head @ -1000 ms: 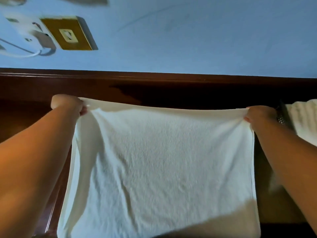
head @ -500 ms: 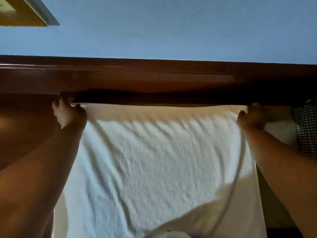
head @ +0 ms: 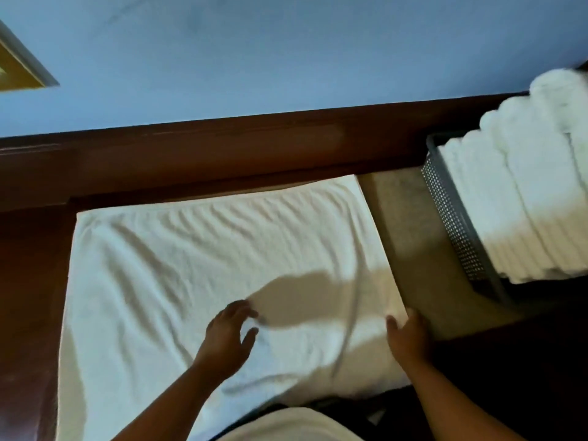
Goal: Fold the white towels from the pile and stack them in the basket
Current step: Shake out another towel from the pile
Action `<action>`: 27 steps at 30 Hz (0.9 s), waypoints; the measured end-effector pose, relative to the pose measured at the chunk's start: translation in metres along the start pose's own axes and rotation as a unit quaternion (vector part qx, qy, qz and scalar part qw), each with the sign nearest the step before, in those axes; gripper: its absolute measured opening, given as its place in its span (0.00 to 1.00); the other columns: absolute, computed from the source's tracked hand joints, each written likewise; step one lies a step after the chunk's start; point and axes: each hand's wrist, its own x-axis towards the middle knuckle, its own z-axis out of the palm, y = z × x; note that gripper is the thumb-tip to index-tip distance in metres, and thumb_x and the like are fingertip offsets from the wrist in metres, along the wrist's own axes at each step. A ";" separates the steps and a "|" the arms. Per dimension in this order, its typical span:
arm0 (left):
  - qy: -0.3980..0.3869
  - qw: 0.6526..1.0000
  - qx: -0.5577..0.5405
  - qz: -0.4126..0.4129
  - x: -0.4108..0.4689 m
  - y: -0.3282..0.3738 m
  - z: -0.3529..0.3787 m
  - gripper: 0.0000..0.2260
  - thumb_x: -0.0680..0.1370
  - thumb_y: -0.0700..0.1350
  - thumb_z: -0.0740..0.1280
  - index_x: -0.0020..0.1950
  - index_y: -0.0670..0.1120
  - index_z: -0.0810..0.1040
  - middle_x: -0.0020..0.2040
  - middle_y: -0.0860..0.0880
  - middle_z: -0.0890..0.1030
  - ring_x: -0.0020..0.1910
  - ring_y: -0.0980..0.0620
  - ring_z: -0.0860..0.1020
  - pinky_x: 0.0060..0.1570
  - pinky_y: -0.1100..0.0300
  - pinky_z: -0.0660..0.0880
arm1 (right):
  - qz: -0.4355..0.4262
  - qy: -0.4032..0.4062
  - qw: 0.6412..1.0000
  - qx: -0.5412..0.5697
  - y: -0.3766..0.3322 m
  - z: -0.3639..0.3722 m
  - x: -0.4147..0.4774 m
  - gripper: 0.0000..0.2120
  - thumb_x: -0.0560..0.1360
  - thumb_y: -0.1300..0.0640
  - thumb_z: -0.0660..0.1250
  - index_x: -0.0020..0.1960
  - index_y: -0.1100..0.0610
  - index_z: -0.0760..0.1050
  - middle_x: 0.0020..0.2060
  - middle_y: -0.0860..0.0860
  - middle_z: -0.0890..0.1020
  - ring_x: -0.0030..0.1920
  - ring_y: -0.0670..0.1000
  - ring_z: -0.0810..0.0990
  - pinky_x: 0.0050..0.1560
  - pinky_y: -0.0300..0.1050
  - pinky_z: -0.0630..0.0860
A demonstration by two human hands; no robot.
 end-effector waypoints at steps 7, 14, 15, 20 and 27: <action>-0.067 0.994 0.071 -0.048 -0.055 0.030 0.036 0.15 0.80 0.52 0.68 0.67 0.56 0.75 0.73 0.56 0.68 0.70 0.52 0.71 0.69 0.55 0.68 | 0.022 -0.070 0.997 -0.018 0.060 -0.029 0.002 0.19 0.80 0.57 0.65 0.68 0.64 0.73 0.66 0.66 0.75 0.66 0.67 0.73 0.63 0.54 0.70; -0.012 0.978 0.063 -0.198 -0.114 0.029 0.043 0.21 0.80 0.53 0.66 0.73 0.57 0.69 0.78 0.55 0.61 0.72 0.48 0.68 0.68 0.50 0.69 | -0.021 0.034 0.999 -0.002 0.061 -0.037 -0.014 0.20 0.69 0.64 0.74 0.59 0.63 0.73 0.61 0.66 0.72 0.61 0.67 0.71 0.62 0.58 0.69; 0.004 0.971 0.047 -0.233 -0.127 0.024 0.046 0.22 0.80 0.53 0.66 0.74 0.56 0.68 0.79 0.54 0.59 0.72 0.48 0.67 0.67 0.49 0.70 | -0.060 0.047 0.997 -0.030 0.056 -0.035 -0.020 0.22 0.68 0.64 0.74 0.60 0.60 0.73 0.62 0.64 0.70 0.61 0.67 0.70 0.63 0.59 0.68; 0.051 0.943 0.018 -0.329 -0.179 -0.002 0.050 0.26 0.80 0.54 0.66 0.77 0.56 0.64 0.82 0.53 0.55 0.77 0.46 0.61 0.70 0.44 0.68 | -0.337 -0.024 0.921 -0.195 0.049 -0.009 -0.055 0.24 0.67 0.59 0.74 0.62 0.54 0.78 0.64 0.56 0.74 0.61 0.63 0.74 0.61 0.58 0.72; 0.097 0.899 -0.034 -0.426 -0.208 -0.054 0.018 0.30 0.82 0.59 0.60 0.82 0.56 0.53 0.83 0.55 0.44 0.79 0.43 0.56 0.70 0.39 0.65 | -0.503 -0.232 0.772 -0.313 -0.014 0.027 -0.106 0.29 0.79 0.49 0.61 0.79 0.47 0.60 0.80 0.51 0.52 0.79 0.53 0.55 0.76 0.45 0.58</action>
